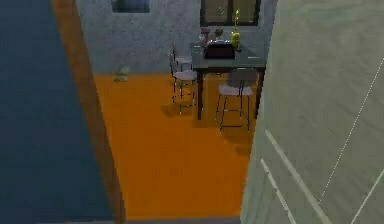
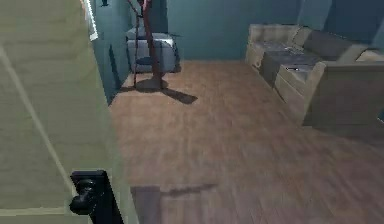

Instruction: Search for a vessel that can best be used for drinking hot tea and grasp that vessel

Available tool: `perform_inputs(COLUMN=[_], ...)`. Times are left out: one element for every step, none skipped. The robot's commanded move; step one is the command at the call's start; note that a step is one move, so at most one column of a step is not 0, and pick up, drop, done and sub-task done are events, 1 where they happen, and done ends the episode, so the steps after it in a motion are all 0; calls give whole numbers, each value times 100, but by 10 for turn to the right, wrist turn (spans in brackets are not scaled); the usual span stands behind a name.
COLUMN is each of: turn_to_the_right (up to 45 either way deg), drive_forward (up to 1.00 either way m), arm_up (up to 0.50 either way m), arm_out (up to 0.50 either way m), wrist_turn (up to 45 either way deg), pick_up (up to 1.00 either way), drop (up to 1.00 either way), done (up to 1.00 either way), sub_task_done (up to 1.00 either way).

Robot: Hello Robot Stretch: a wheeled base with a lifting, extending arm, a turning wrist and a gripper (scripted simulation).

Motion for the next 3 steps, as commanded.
perform_inputs(turn_to_the_right=[0, 120, 0], drive_forward=[100, 0, 20], arm_up=[0, 0, 0], arm_out=[0, 0, 0], wrist_turn=[0, 0, 0], pick_up=[0, 0, 0], drop=[0, 0, 0], done=[0, 0, 0], sub_task_done=[0, 0, 0])
